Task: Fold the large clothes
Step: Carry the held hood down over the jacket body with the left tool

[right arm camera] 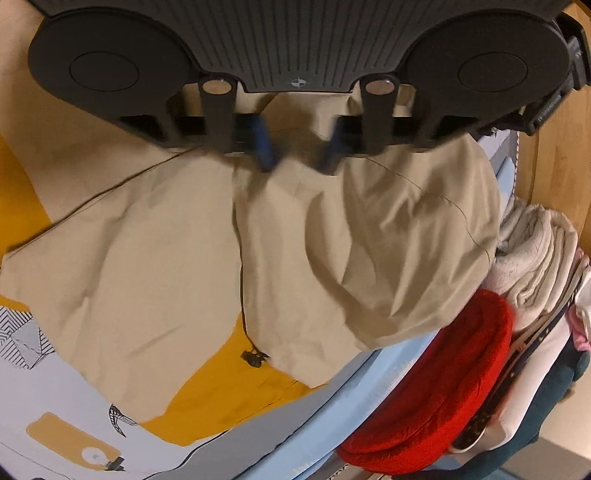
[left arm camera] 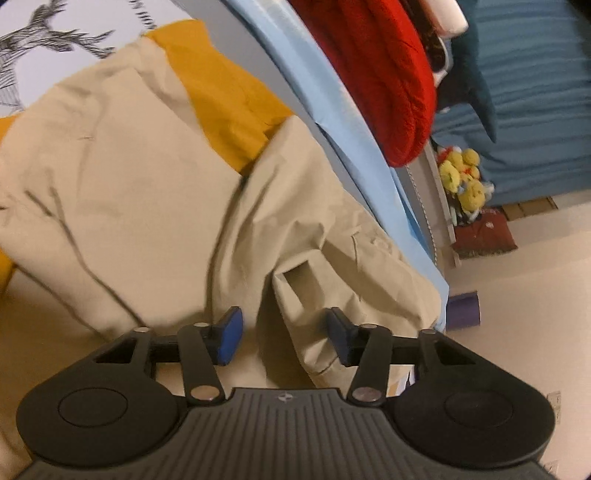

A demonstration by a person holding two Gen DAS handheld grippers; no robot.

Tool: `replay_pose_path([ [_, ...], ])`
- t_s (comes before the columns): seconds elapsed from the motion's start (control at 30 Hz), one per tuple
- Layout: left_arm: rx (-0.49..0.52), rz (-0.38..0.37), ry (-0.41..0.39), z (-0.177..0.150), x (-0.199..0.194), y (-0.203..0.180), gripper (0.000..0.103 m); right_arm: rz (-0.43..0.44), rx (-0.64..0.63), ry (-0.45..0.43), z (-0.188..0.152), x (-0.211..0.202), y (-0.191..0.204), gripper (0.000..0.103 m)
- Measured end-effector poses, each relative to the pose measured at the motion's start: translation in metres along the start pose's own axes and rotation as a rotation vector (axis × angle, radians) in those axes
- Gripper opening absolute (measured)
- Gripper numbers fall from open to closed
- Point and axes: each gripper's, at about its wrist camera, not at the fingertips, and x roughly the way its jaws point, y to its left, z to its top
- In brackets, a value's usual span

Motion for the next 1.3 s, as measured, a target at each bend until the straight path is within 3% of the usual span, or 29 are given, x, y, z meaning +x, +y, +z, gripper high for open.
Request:
replay_pose_path([
  [0.03, 0.024, -0.014, 0.011, 0.0, 0.004, -0.002, 0.004, 0.017, -0.002, -0.006, 0.0, -0.002, 0.001, 0.006],
  [0.1, 0.096, -0.011, -0.003, 0.0, 0.004, -0.009, 0.001, 0.09, 0.006, -0.04, 0.0, -0.009, 0.004, 0.002],
  [0.2, 0.237, -0.019, -0.096, 0.001, -0.017, -0.033, 0.0, 0.231, 0.006, -0.121, -0.001, -0.029, 0.012, 0.001],
  [0.27, 0.316, -0.006, -0.16, 0.0, -0.029, -0.045, 0.0, 0.274, -0.003, -0.178, -0.003, -0.041, 0.016, 0.001],
  [0.33, 0.403, 0.11, -0.133, -0.005, -0.019, -0.047, 0.001, 0.203, 0.025, -0.162, -0.004, -0.039, 0.011, 0.001],
  [0.43, 0.441, 0.37, 0.09, -0.021, 0.025, -0.023, 0.004, -0.01, 0.1, 0.017, -0.016, -0.007, -0.013, 0.001],
  [0.5, 0.439, 0.407, 0.101, -0.027, 0.029, -0.021, 0.008, -0.093, 0.128, 0.076, -0.025, 0.005, -0.022, 0.005],
  [0.57, 0.466, 0.403, 0.062, -0.026, 0.02, -0.035, 0.03, -0.125, 0.108, 0.08, -0.027, 0.004, -0.018, 0.012],
  [0.63, 0.519, 0.403, -0.073, -0.025, -0.002, -0.051, 0.041, -0.136, 0.078, 0.057, -0.024, -0.002, -0.014, 0.021],
  [0.67, 0.553, 0.387, -0.151, -0.026, -0.015, -0.06, 0.041, -0.15, 0.061, 0.034, -0.023, -0.006, -0.012, 0.03],
  [0.73, 0.602, 0.259, -0.281, -0.03, -0.037, -0.075, 0.042, -0.181, 0.034, 0.001, -0.02, -0.016, -0.008, 0.036],
  [0.8, 0.655, 0.108, -0.317, -0.038, -0.043, -0.087, 0.042, -0.187, 0.035, -0.014, -0.019, -0.022, -0.007, 0.036],
  [0.87, 0.695, 0.02, -0.27, -0.052, -0.033, -0.091, 0.041, -0.211, 0.01, -0.044, -0.02, -0.029, -0.002, 0.036],
  [0.9, 0.712, 0.014, -0.229, -0.061, -0.023, -0.09, 0.038, -0.226, -0.019, -0.072, -0.023, -0.029, 0.005, 0.036],
  [0.93, 0.737, 0.052, -0.175, -0.068, -0.009, -0.086, 0.025, -0.238, -0.057, -0.105, -0.023, -0.034, 0.01, 0.036],
  [0.97, 0.763, 0.148, -0.099, -0.075, 0.01, -0.081, 0.007, -0.243, -0.087, -0.135, -0.024, -0.037, 0.013, 0.036],
  [1.0, 0.77, 0.264, -0.008, -0.081, 0.031, -0.072, 0.003, -0.238, -0.116, -0.174, -0.023, -0.04, 0.018, 0.036],
  [1.03, 0.748, 0.359, 0.086, -0.085, 0.048, -0.057, 0.003, -0.218, -0.137, -0.21, -0.02, -0.041, 0.02, 0.036],
  [1.07, 0.717, 0.389, 0.128, -0.087, 0.054, -0.046, 0.003, -0.169, -0.162, -0.252, -0.02, -0.047, 0.024, 0.036],
  [1.13, 0.696, 0.377, 0.127, -0.088, 0.049, -0.048, 0.003, -0.065, -0.206, -0.277, -0.016, -0.042, 0.033, 0.036],
  [1.2, 0.709, 0.352, 0.131, -0.086, 0.039, -0.055, 0.007, 0.053, -0.217, -0.22, -0.015, -0.034, 0.035, 0.042],
  [1.23, 0.705, 0.346, 0.141, -0.084, 0.034, -0.052, 0.017, 0.099, -0.212, -0.17, -0.015, -0.026, 0.034, 0.042],
  [1.27, 0.7, 0.334, 0.155, -0.082, 0.03, -0.052, 0.024, 0.13, -0.195, -0.117, -0.015, -0.018, 0.032, 0.042],
  [1.3, 0.693, 0.315, 0.15, -0.081, 0.024, -0.051, 0.025, 0.13, -0.176, -0.075, -0.016, -0.01, 0.027, 0.042],
])
